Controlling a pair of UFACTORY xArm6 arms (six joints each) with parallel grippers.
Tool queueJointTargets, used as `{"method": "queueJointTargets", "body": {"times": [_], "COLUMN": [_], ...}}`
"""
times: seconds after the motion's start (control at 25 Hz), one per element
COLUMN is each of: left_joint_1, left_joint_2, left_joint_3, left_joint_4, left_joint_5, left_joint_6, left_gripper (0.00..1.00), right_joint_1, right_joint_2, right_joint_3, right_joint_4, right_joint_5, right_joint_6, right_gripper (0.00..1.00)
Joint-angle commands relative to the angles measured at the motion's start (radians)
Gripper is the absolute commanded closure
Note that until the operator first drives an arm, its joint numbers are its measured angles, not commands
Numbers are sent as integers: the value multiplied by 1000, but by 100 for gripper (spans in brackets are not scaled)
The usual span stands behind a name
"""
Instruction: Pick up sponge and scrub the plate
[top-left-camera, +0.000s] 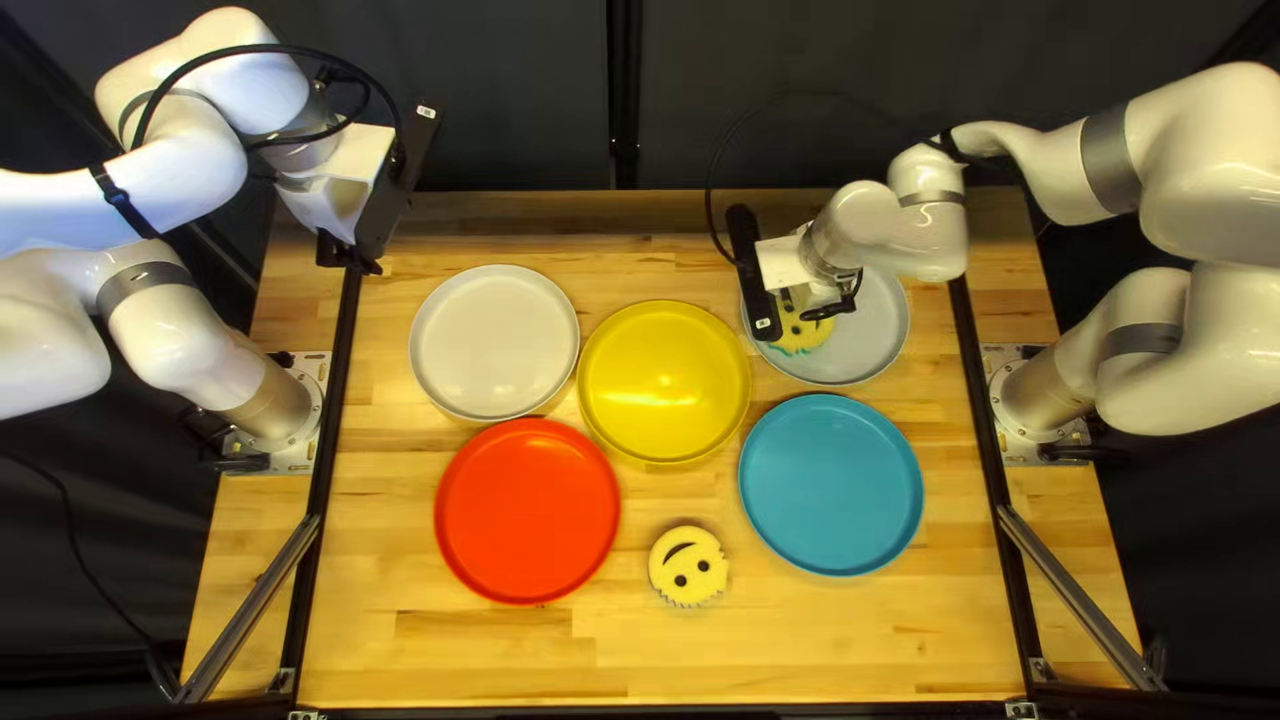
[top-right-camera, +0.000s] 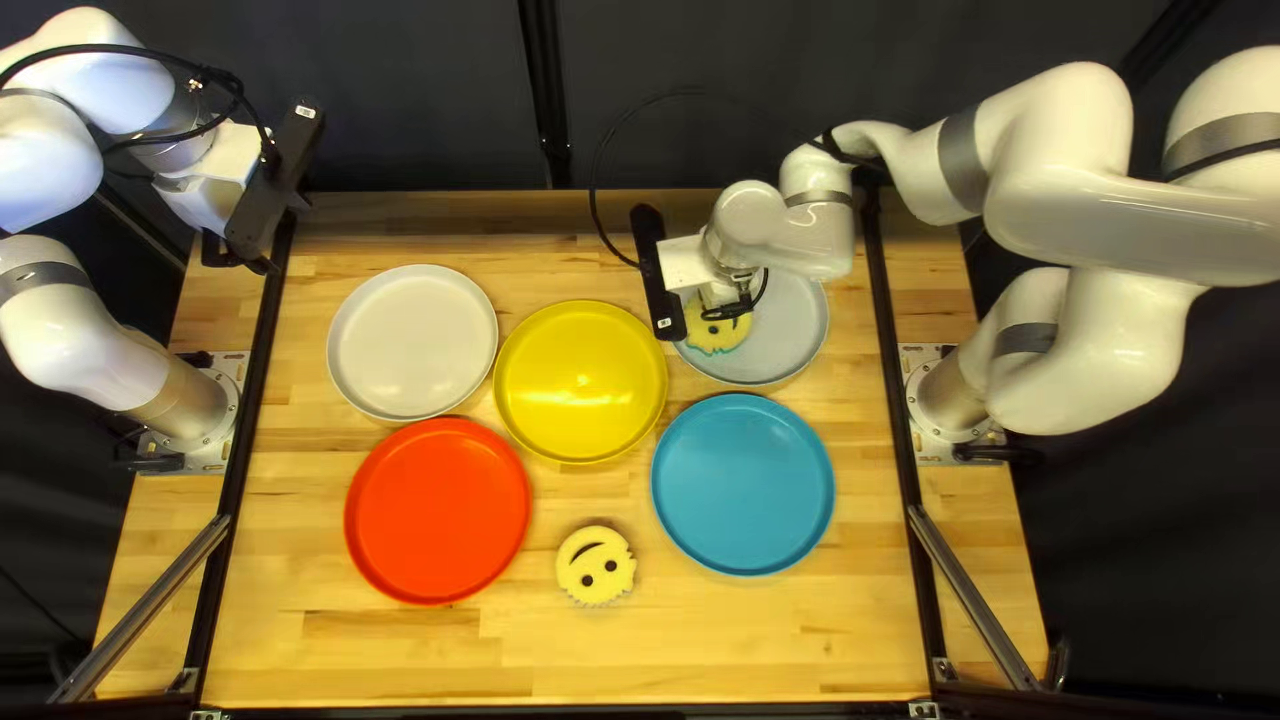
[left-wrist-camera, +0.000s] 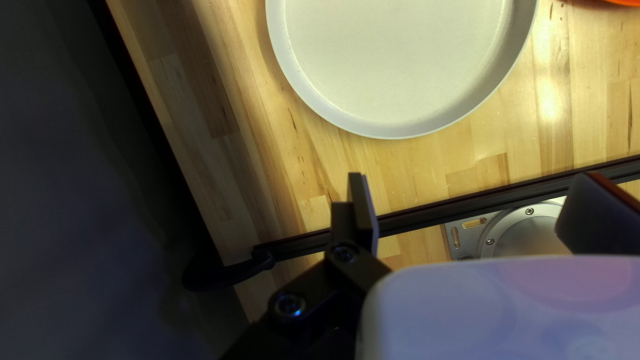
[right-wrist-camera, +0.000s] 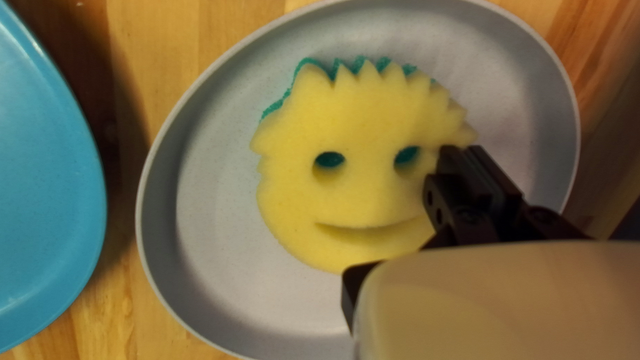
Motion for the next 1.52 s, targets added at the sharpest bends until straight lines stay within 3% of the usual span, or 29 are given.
{"method": "queueJointTargets", "body": {"times": [0.04, 0.4, 0.84, 1.08, 1.52], "left_joint_1": [0, 0, 0, 0, 0], "left_joint_2": [0, 0, 0, 0, 0], "left_joint_3": [0, 0, 0, 0, 0], "left_joint_4": [0, 0, 0, 0, 0], "left_joint_5": [0, 0, 0, 0, 0], "left_joint_6": [0, 0, 0, 0, 0], "left_gripper": [0, 0, 0, 0, 0], "right_joint_1": [-98, -149, 46, 81, -200], "right_joint_2": [48, 78, -87, -120, -43], "right_joint_3": [-37, -86, 102, 127, 55], "right_joint_4": [29, 64, -11, -27, 119], "right_joint_5": [-18, 20, -5, -1, -78], "right_joint_6": [-96, -145, 67, 92, -283], "right_gripper": [100, 100, 100, 100, 100]}}
